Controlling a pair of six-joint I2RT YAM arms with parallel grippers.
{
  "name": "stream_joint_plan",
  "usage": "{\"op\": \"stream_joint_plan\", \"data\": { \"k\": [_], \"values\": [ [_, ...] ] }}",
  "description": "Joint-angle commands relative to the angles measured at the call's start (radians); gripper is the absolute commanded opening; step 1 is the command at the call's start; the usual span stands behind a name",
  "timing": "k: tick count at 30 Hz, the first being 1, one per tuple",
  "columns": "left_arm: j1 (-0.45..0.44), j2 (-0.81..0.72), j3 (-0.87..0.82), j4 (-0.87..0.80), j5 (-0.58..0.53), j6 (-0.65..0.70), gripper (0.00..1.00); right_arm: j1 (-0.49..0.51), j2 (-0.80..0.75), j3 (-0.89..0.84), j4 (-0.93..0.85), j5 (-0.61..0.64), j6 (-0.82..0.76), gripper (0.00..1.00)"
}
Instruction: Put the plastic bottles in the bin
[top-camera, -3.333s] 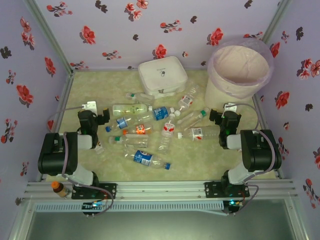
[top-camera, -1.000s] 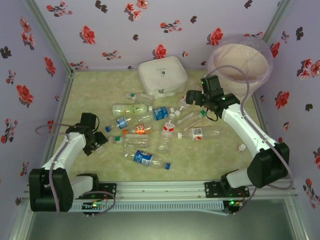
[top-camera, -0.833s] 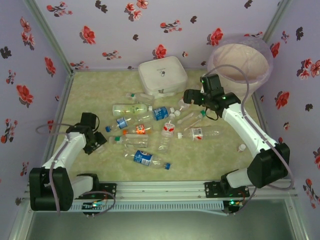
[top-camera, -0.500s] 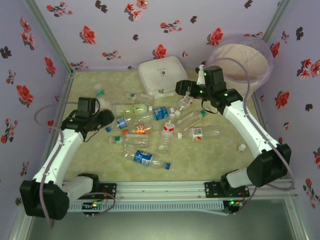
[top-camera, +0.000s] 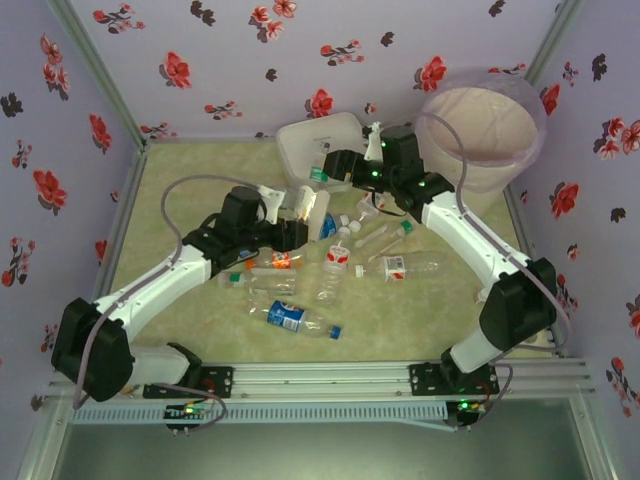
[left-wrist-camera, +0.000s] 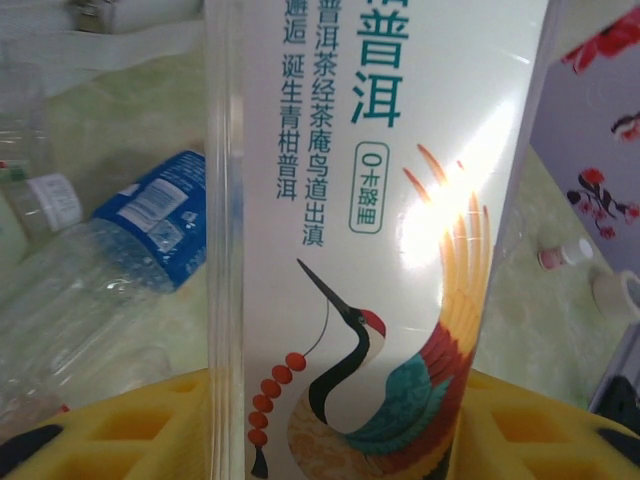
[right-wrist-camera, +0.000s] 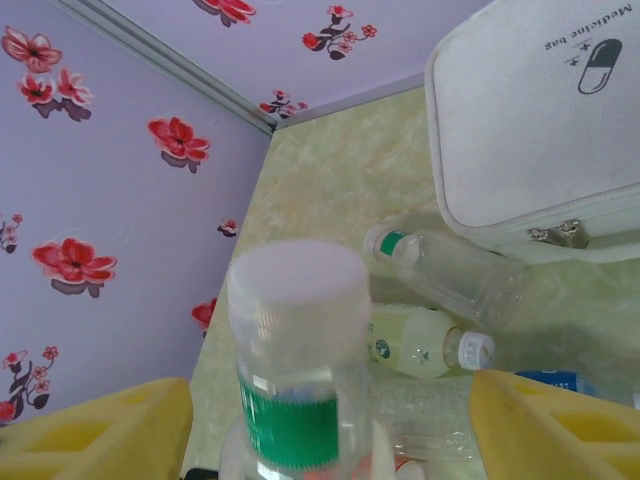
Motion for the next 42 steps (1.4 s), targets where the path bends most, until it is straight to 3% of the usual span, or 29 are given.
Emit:
{"op": "stream_joint_plan", "data": {
  "k": [1,4,10,14,16,20,23,26,35,39,42],
  "values": [
    [-0.014,0.003,0.045,0.05,0.032,0.079,0.31,0.003,0.022,0.044,0.026,-0.018,0.01,0.83],
    [-0.023,0.014,0.055,0.038,0.035,0.096,0.31,0.003,0.059,0.072,0.019,-0.049,0.006,0.8],
    [-0.025,0.027,0.054,0.036,0.034,0.099,0.29,0.003,0.073,0.098,-0.009,-0.041,-0.002,0.5],
    [-0.025,0.032,0.061,0.037,0.016,0.098,0.3,0.001,0.052,0.107,-0.028,-0.023,-0.021,0.36],
    [-0.025,0.027,0.067,0.041,-0.006,0.089,0.38,0.001,0.043,0.144,-0.076,-0.006,-0.055,0.27],
    [-0.009,0.0,0.071,0.078,-0.068,0.041,0.76,-0.003,0.012,0.25,-0.196,0.058,-0.161,0.19],
    [0.005,-0.03,0.056,0.097,-0.106,0.022,0.97,-0.029,-0.018,0.36,-0.316,0.152,-0.273,0.12],
    [0.022,-0.051,0.041,0.074,-0.127,0.024,1.0,-0.083,-0.052,0.47,-0.413,0.292,-0.381,0.0],
    [0.046,-0.05,0.034,0.029,-0.148,0.021,1.0,-0.394,-0.089,0.651,-0.39,0.457,-0.429,0.0],
    [0.051,-0.035,0.048,-0.026,-0.208,0.017,1.0,-0.41,0.009,0.743,-0.426,0.688,-0.576,0.0],
    [0.063,-0.009,0.086,-0.12,-0.276,0.005,1.0,-0.428,0.124,0.837,-0.489,0.734,-0.64,0.0]
  ]
}}
